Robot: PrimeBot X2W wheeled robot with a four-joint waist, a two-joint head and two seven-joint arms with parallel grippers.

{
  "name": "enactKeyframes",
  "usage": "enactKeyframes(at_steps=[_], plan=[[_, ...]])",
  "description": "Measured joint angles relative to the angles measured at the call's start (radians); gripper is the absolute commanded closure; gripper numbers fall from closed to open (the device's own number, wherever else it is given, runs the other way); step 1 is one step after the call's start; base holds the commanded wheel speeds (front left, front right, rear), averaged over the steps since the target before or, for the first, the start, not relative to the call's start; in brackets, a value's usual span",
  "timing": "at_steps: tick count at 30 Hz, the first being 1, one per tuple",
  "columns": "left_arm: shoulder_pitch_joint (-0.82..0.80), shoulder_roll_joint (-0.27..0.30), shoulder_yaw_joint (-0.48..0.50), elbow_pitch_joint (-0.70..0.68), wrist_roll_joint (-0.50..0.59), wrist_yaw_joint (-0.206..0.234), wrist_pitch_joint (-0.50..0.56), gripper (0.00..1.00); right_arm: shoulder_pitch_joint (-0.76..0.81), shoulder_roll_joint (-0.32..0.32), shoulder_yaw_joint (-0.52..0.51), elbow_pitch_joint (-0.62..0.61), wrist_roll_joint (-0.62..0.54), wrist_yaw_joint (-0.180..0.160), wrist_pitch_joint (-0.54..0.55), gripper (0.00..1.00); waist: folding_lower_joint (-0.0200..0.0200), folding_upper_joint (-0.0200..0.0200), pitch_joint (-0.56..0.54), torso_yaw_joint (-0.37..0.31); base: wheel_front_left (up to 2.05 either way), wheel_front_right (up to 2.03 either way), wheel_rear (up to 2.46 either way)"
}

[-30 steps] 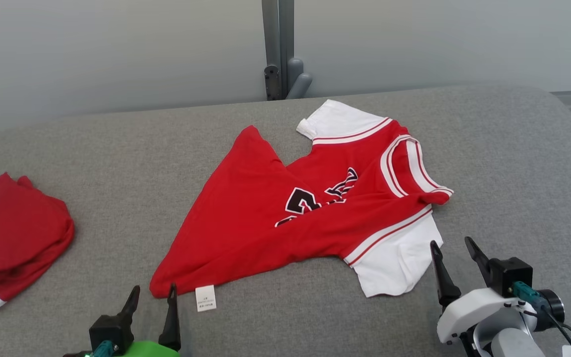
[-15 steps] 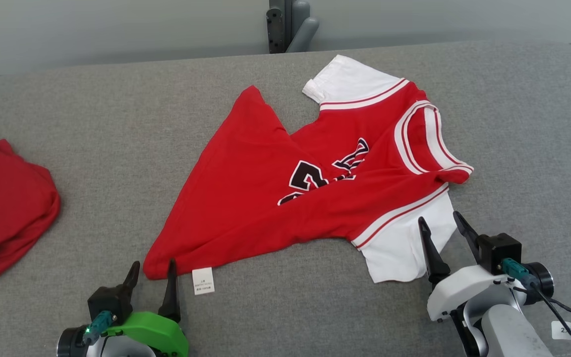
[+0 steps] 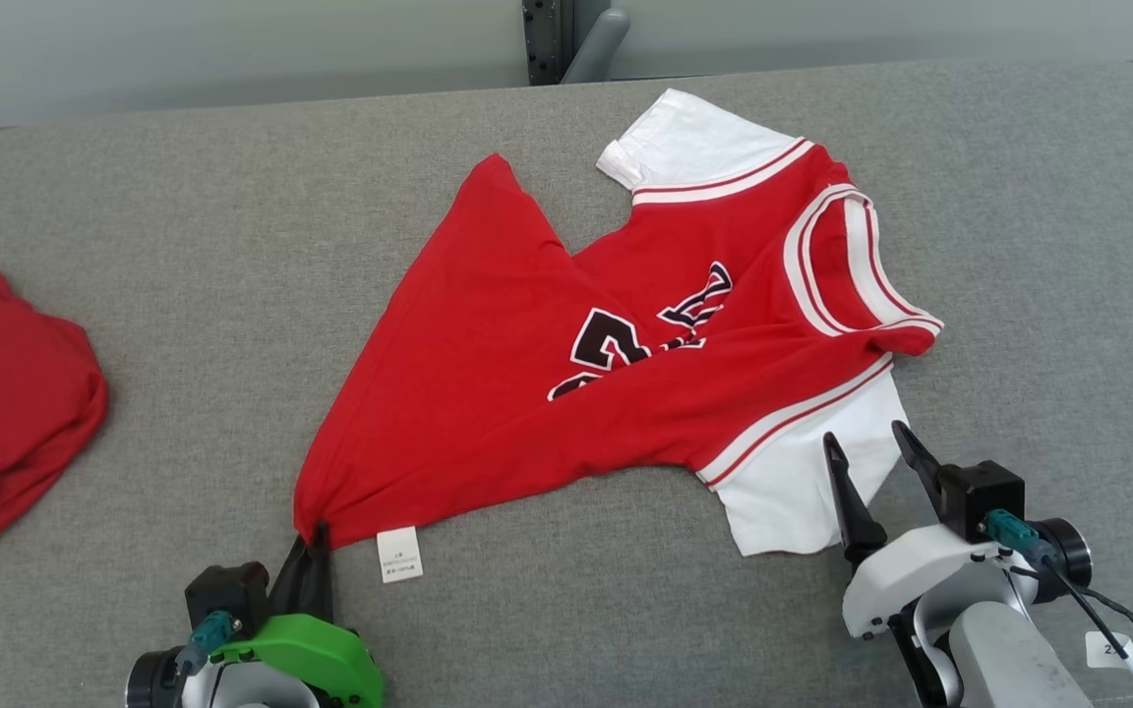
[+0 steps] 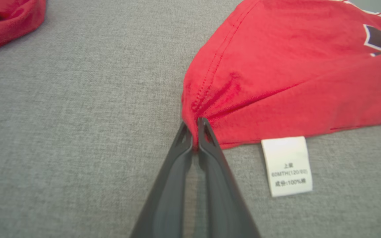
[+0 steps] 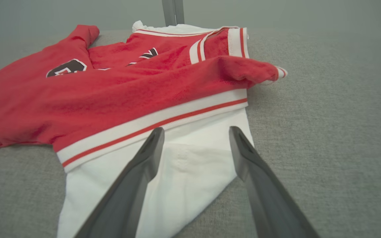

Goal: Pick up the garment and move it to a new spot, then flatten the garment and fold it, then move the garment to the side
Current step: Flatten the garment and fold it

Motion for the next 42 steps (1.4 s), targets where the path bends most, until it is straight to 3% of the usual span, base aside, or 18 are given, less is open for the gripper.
enactKeyframes(at_steps=[11,26,27,28,29,30,34,42], plan=[[-0.01,0.0,-0.053,-0.001,-0.034,0.008,0.0,1.0,-0.026,0.0,0.023,0.056,-0.013,0.0,0.0,0.0,0.0,0.0,0.009,0.029,0.0,0.0,0.0],[0.0,0.0,-0.05,-0.002,-0.027,0.009,0.0,1.0,-0.026,0.0,0.012,0.114,-0.044,0.0,0.0,0.0,0.0,0.0,-0.004,0.032,0.0,0.0,0.0],[0.0,0.0,-0.051,-0.002,-0.027,0.009,0.0,1.0,-0.026,0.0,0.01,0.122,-0.045,0.0,0.0,0.14,0.0,0.0,-0.005,0.031,0.0,0.0,0.0],[0.0,0.0,-0.051,-0.002,-0.027,0.009,0.0,1.0,-0.026,0.0,0.01,0.132,-0.045,0.0,0.0,0.51,0.0,0.0,-0.006,0.031,0.0,0.0,0.0],[0.001,0.0,-0.051,-0.002,-0.027,0.008,0.0,1.0,-0.026,0.001,0.005,0.143,-0.045,0.0,0.0,0.56,0.0,0.0,-0.008,0.031,0.0,0.0,0.0],[0.001,0.0,-0.05,-0.001,-0.026,0.008,0.0,1.0,-0.027,0.0,0.001,0.155,-0.04,0.0,0.0,1.0,0.0,0.0,-0.009,0.031,0.0,0.0,0.0],[0.005,0.0,-0.046,0.001,-0.021,0.008,0.0,1.0,-0.034,0.0,0.003,0.159,-0.028,0.0,-0.002,1.0,0.0,0.0,-0.017,0.031,0.0,0.0,0.0],[0.034,-0.001,0.004,-0.071,0.01,-0.001,0.001,1.0,-0.007,0.0,-0.004,-0.029,0.047,0.0,-0.002,1.0,0.0,0.0,-0.076,0.018,0.0,0.0,0.0]])
